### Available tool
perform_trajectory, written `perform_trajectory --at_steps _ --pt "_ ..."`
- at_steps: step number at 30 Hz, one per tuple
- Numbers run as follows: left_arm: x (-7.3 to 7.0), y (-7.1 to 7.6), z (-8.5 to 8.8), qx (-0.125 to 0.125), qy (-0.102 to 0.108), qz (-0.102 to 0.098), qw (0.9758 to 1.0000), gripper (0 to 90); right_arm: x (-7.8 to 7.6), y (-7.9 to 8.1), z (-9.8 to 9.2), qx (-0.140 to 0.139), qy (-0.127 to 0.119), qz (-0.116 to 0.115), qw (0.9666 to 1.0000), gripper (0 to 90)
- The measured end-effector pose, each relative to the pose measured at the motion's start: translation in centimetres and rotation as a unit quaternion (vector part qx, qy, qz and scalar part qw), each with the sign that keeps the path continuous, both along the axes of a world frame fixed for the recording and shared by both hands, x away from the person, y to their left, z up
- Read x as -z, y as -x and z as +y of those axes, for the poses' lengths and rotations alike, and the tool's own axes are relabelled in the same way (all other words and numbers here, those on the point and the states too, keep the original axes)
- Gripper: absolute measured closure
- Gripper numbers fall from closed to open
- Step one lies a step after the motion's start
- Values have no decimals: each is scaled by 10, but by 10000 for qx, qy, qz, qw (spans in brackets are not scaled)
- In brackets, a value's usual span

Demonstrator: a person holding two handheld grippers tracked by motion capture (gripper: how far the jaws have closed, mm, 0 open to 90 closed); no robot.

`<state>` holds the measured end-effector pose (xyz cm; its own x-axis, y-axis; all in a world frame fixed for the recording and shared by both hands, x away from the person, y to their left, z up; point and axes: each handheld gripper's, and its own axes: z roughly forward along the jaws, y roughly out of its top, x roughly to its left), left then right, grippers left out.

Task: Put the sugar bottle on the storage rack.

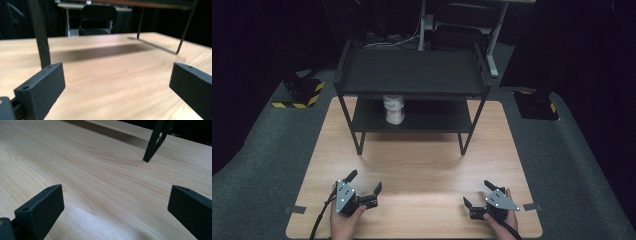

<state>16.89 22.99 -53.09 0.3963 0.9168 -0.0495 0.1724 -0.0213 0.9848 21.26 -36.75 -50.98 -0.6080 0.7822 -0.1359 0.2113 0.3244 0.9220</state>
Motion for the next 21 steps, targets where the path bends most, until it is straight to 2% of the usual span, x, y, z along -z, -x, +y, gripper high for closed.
perform_trajectory --at_steps 3,5,7,8,12,14,21 --pt "5 2 3 53 -92 52 9999 5 0 0 0 18 -4 2 10000 5" --pt "6 3 3 39 -83 90 9999 5 0 0 1 33 -1 5 10000 5" --pt "5 3 2 13 -56 181 9998 5 0 1 1 41 -3 0 10000 5" --pt "3 4 1 -8 -133 215 9997 5 0 1 1 48 -8 -5 10000 5" --pt "2 2 1 58 -204 324 9992 5 1 2 2 77 -12 -20 10000 5" --pt "1 0 2 67 -176 382 9991 5 1 2 2 80 -3 -29 10000 5" --pt "2 1 2 57 -142 367 9992 5 1 3 3 103 10 -37 9999 5"
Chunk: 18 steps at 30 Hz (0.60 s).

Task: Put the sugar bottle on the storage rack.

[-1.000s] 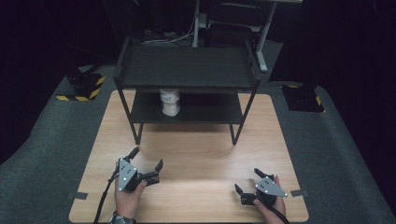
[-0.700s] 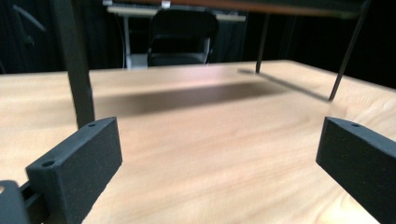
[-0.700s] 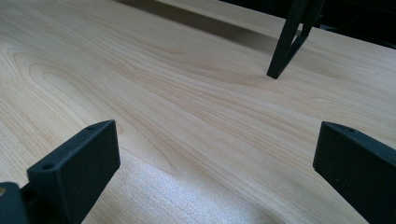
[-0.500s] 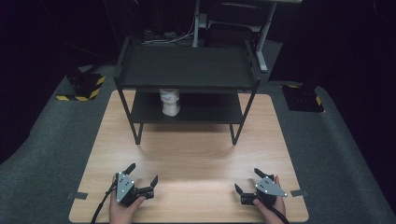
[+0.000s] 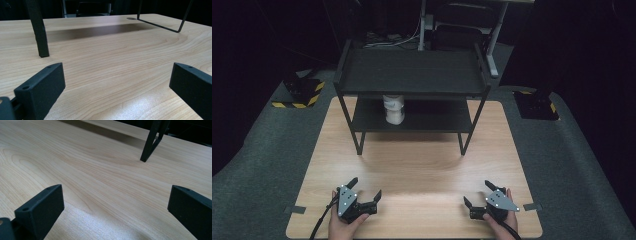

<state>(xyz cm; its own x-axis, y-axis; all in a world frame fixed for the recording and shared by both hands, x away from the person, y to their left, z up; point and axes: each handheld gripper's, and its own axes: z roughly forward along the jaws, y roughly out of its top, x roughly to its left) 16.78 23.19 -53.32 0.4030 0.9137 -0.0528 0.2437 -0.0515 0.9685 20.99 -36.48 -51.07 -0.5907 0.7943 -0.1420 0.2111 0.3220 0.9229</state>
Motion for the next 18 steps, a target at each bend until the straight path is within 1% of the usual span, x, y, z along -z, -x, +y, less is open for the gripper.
perform_trajectory --at_steps 3,8,12,18 --pt "2 1 1 63 -10 -78 9999 5 -1 0 1 11 15 24 10000 5" --pt "1 0 1 39 1 -18 10000 5 -1 0 1 17 8 28 10000 5" --pt "1 0 1 84 -20 -58 9999 5 0 -1 0 1 -4 22 10000 5" --pt "1 0 2 100 -21 -51 9999 5 -1 -1 -1 -31 2 29 10000 5"
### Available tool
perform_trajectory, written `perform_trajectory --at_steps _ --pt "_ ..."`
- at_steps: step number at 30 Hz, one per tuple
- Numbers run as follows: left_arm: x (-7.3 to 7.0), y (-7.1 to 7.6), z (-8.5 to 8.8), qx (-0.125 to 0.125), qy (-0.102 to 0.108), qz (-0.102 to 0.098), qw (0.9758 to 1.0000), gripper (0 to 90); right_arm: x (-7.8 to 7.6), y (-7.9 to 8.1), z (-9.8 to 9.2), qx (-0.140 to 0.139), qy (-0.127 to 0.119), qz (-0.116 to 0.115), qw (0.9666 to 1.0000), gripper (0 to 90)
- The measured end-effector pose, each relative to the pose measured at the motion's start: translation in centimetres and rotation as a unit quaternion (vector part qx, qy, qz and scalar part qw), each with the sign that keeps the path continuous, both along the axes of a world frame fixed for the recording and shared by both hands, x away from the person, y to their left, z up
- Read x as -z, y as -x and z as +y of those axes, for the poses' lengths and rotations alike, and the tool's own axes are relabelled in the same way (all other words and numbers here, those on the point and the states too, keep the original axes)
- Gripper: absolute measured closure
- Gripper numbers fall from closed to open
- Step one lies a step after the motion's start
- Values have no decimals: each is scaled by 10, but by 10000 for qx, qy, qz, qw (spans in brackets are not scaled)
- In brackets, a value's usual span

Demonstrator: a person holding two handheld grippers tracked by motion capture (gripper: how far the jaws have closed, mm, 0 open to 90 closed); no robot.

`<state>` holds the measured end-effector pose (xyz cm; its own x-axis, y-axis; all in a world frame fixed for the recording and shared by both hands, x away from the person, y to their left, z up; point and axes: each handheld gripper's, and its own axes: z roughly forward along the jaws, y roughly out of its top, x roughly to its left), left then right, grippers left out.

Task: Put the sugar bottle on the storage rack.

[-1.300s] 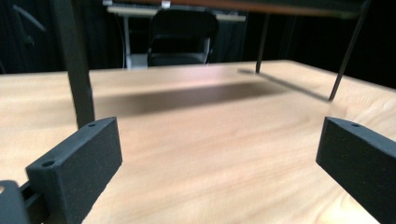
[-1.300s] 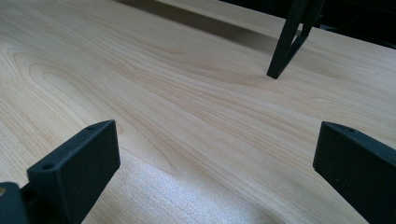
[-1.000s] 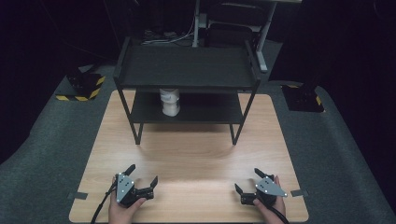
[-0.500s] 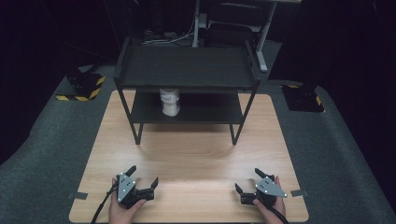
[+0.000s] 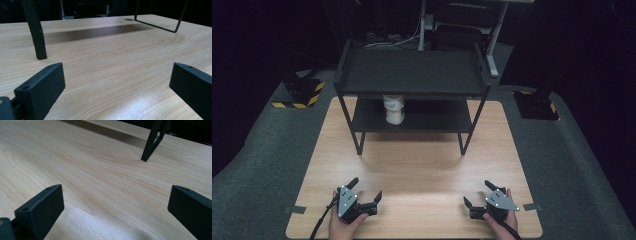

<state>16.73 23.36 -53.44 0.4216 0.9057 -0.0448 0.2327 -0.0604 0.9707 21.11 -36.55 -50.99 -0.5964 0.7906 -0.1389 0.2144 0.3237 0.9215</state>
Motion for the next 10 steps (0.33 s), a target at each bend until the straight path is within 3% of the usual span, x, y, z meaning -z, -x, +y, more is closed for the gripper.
perform_trajectory --at_steps 10 --pt "1 0 3 51 71 -4 10000 5 1 1 0 47 -38 -19 10000 5"
